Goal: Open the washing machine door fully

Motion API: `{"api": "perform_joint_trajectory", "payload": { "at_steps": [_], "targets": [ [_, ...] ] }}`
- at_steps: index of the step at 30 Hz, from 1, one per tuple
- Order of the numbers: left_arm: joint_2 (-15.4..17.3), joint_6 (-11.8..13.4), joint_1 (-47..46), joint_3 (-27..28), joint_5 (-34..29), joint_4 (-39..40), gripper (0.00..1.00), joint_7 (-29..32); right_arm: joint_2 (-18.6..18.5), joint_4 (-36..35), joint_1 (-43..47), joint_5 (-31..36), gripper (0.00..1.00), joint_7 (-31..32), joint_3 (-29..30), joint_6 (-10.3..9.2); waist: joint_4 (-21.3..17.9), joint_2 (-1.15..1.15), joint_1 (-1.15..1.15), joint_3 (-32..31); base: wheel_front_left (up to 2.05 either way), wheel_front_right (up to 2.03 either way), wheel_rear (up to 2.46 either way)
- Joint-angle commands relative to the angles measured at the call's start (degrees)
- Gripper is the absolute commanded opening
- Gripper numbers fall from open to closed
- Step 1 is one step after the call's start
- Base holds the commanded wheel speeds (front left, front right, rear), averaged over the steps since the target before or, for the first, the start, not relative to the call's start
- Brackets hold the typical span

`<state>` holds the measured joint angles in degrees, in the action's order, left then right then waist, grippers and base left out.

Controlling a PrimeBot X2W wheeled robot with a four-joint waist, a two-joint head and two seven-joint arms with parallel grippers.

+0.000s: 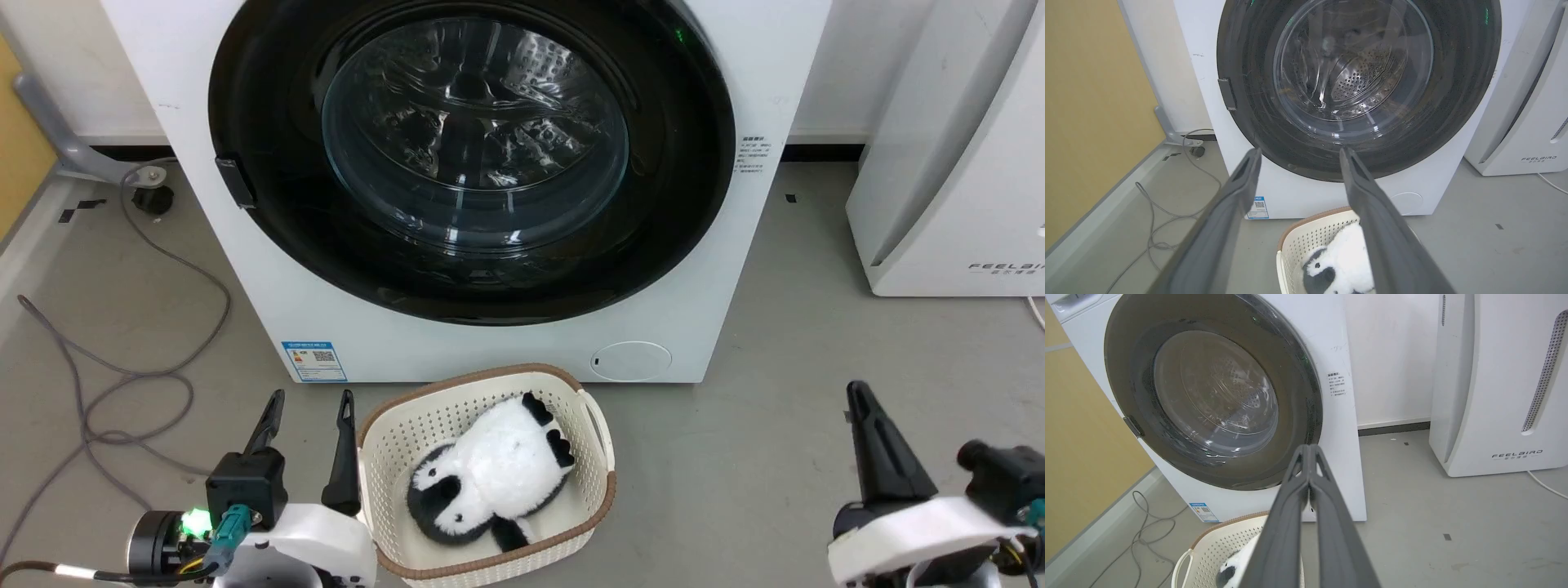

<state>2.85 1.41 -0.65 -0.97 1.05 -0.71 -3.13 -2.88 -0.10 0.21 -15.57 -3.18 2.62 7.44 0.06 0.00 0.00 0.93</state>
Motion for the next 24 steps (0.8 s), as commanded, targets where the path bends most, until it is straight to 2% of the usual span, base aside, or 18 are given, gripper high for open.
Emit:
{"api": "perform_joint_trajectory", "payload": {
  "at_steps": [1,13,24],
  "targets": [
    [0.0,0.4,-0.8,0.0,0.3,-0.2,1.00,-0.6,0.0,0.2,-1.6,-1.8,0.00,-0.5,0.3,0.01,0.0,0.00,0.00,0.1,0.00,0.00,0.00],
    [0.0,0.9,-2.3,-0.3,0.1,0.0,1.00,-2.0,-0.2,4.7,-8.5,-15.8,0.00,-1.5,3.9,0.02,0.5,0.00,0.00,2.8,0.00,0.00,0.00],
    [0.0,1.5,-4.9,-0.6,0.2,0.6,1.00,-3.3,-3.3,13.1,-20.0,-27.3,0.00,0.1,7.1,0.02,1.3,0.00,0.00,7.0,0.00,0.00,0.00]
  ]
}}
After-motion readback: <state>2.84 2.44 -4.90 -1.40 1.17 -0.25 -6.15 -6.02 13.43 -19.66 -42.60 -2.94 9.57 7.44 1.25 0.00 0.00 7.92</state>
